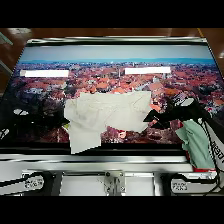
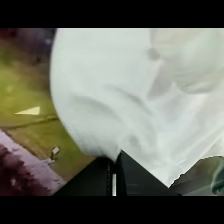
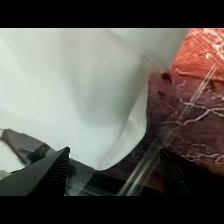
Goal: Fold the shirts.
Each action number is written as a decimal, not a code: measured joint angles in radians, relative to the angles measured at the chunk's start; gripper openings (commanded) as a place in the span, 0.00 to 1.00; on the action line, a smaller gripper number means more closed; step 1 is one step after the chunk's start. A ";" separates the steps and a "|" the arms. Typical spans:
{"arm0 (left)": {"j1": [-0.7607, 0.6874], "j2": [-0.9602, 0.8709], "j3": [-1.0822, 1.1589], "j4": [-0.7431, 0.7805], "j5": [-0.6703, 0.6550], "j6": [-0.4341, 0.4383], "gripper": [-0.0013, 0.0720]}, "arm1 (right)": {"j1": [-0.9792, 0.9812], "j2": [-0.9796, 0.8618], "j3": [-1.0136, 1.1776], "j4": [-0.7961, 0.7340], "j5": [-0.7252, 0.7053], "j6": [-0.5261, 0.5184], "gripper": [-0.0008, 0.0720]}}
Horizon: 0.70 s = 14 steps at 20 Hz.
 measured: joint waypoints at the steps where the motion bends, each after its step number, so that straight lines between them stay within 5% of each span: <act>1: 0.000 0.014 0.003 -0.002 -0.006 0.009 0.07 | 0.018 0.000 -0.012 0.001 -0.028 0.010 0.95; 2: -0.001 0.029 0.005 -0.006 -0.008 0.020 0.07 | 0.036 0.000 -0.020 0.005 -0.055 0.024 0.88; 3: -0.002 0.043 0.006 -0.006 -0.011 0.029 0.07 | 0.056 0.000 -0.027 0.013 -0.081 0.033 0.63; 5: -0.002 0.065 0.011 -0.007 -0.014 0.040 0.07 | 0.100 0.000 -0.035 0.029 -0.155 0.057 0.33; 6: -0.002 0.075 0.017 -0.007 -0.015 0.044 0.07 | 0.117 0.000 -0.037 0.045 -0.181 0.063 0.10; 14: 0.026 0.321 0.280 0.032 -0.040 0.052 0.07 | 0.109 0.206 0.151 0.101 -0.074 -0.112 0.11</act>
